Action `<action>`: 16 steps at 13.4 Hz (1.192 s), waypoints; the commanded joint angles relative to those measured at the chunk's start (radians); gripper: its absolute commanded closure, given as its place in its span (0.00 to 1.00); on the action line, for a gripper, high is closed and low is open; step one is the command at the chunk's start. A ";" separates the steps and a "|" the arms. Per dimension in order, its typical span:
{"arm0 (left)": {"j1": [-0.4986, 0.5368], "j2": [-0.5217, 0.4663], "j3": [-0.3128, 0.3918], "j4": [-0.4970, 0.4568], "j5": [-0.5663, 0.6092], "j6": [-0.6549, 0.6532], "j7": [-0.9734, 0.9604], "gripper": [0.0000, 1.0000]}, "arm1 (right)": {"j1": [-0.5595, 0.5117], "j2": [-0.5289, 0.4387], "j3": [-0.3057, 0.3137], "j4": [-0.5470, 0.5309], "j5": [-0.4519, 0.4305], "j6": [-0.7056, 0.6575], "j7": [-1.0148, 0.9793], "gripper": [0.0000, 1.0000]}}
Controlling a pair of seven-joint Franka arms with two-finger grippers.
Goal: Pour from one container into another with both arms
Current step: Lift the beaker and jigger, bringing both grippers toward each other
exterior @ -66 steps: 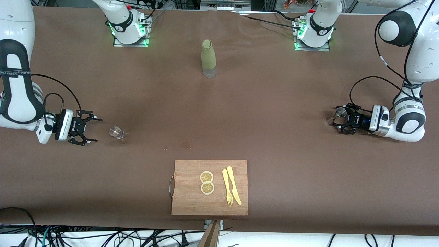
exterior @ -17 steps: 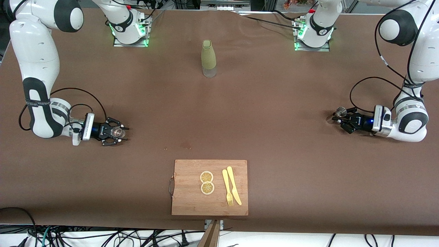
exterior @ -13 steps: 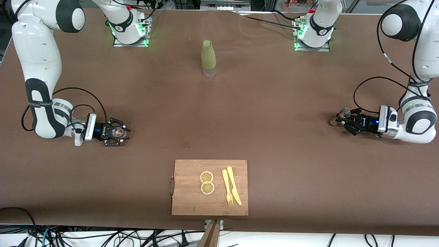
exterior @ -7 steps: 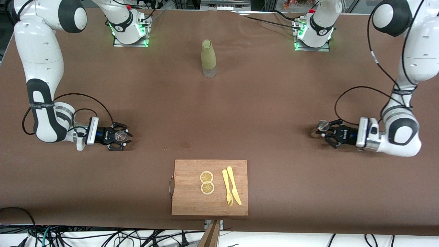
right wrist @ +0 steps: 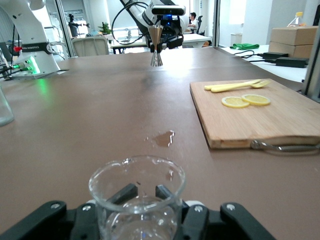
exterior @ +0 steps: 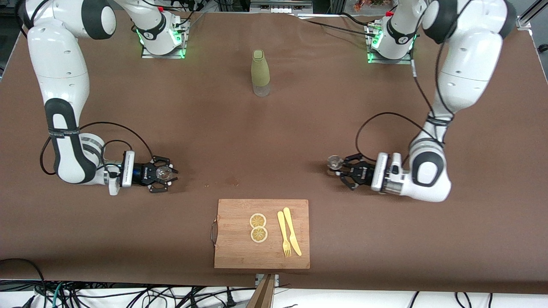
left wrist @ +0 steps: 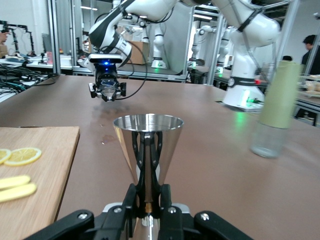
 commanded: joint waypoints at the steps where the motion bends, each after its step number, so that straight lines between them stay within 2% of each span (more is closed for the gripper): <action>1: -0.158 0.006 0.098 0.016 -0.118 0.077 -0.085 1.00 | 0.044 -0.005 0.027 0.030 0.017 0.031 0.069 0.73; 3: -0.271 0.005 0.156 0.030 -0.141 0.127 -0.139 1.00 | 0.079 -0.012 0.035 0.038 0.017 0.063 0.113 0.73; 6: -0.432 0.031 0.221 0.033 -0.324 0.234 -0.191 1.00 | 0.151 -0.027 0.036 0.085 0.017 0.097 0.224 0.73; 8: -0.511 0.043 0.247 0.053 -0.398 0.294 -0.249 1.00 | 0.170 -0.027 0.054 0.090 0.005 0.108 0.255 0.73; 14: -0.646 0.100 0.262 0.134 -0.498 0.488 -0.352 1.00 | 0.242 -0.027 0.058 0.113 -0.006 0.189 0.365 0.73; 16: -0.663 0.100 0.262 0.154 -0.500 0.519 -0.387 1.00 | 0.246 -0.027 0.056 0.157 -0.064 0.188 0.448 0.73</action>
